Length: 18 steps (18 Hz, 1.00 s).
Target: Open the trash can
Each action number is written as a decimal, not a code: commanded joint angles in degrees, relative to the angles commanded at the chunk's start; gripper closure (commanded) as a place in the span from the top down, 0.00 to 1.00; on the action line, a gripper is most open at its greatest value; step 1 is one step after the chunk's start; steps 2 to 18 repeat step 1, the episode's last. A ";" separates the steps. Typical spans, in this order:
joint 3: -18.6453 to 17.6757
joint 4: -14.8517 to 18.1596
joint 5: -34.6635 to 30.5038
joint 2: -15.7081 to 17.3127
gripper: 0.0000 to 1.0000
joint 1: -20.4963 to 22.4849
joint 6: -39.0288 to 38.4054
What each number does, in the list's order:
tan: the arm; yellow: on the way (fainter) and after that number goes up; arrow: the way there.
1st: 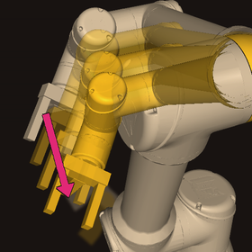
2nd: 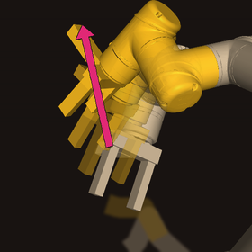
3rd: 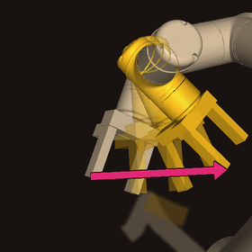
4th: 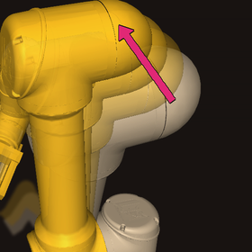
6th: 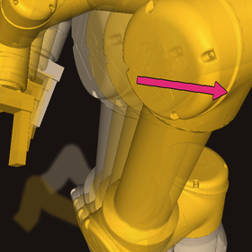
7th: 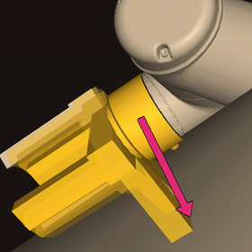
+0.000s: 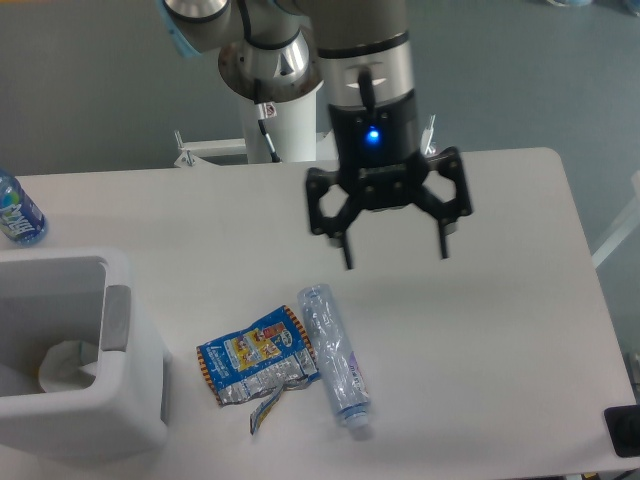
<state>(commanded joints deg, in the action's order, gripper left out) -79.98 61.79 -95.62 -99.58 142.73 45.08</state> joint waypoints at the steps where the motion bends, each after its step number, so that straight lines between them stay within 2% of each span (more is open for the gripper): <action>1: 0.08 -0.18 0.00 0.00 1.00 0.26 -0.34; 18: 0.08 -0.18 0.00 0.00 1.00 0.26 -0.34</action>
